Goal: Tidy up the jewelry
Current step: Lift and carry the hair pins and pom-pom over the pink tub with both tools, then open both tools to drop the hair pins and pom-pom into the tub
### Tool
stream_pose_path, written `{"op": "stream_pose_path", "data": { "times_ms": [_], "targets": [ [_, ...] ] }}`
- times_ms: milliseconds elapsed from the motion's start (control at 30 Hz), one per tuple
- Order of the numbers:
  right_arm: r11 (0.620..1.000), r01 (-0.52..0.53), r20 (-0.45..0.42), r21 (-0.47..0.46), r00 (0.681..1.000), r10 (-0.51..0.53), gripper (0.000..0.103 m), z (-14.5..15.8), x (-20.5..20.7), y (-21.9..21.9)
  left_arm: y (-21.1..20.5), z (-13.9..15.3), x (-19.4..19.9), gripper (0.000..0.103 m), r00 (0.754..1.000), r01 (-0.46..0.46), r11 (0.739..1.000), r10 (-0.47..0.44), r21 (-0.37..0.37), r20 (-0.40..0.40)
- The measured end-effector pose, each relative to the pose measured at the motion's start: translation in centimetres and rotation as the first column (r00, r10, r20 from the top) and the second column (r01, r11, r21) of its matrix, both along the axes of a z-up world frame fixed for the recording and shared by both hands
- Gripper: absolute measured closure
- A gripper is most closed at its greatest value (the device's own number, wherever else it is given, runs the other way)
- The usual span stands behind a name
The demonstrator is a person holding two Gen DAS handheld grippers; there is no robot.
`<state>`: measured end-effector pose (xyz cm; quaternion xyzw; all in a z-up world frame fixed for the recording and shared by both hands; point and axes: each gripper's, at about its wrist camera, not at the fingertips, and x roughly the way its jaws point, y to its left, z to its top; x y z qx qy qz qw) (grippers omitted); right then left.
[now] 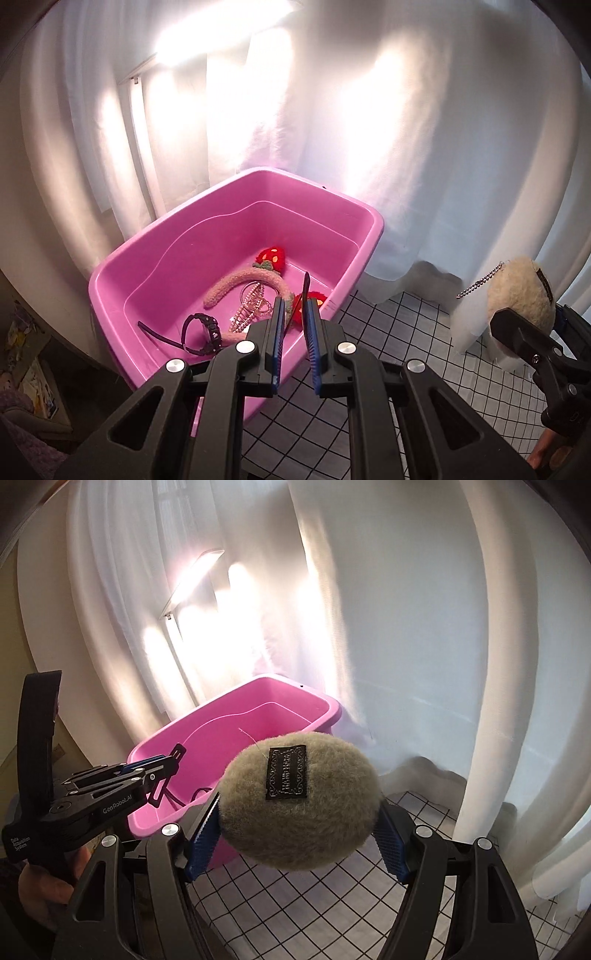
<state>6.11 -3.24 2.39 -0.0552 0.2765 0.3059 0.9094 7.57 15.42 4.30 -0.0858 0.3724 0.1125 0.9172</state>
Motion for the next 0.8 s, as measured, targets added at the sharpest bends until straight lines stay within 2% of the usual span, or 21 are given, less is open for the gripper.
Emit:
{"op": "stream_pose_path", "data": {
  "times_ms": [167,367,567,700,800],
  "targets": [
    [0.999,-0.029,0.023,-0.026,0.999,0.029,0.033,1.2,2.4,5.1,4.2,-0.5,2.1,0.09,0.999,-0.034,0.999,0.034,-0.018,-0.015],
    [0.996,-0.061,0.01,-0.064,0.998,0.062,0.033,1.0,5.6,10.6,8.4,-2.0,4.3,0.09,0.997,-0.059,0.998,0.058,-0.037,-0.046],
    [0.989,-0.093,-0.065,-0.112,0.994,0.086,0.033,-0.9,8.7,14.9,11.4,-3.4,5.9,0.09,0.995,-0.062,0.996,0.057,-0.062,-0.078],
    [0.982,-0.095,-0.125,-0.16,0.989,0.076,0.033,-2.4,10.6,17.2,12.8,-4.9,7.2,0.09,0.986,-0.083,0.995,0.074,-0.051,-0.148],
    [0.974,-0.097,-0.169,-0.204,0.984,0.062,0.033,-3.6,11.9,18.8,14.0,-6.2,8.1,0.09,0.976,-0.095,0.992,0.076,-0.084,-0.204]
  ]
}}
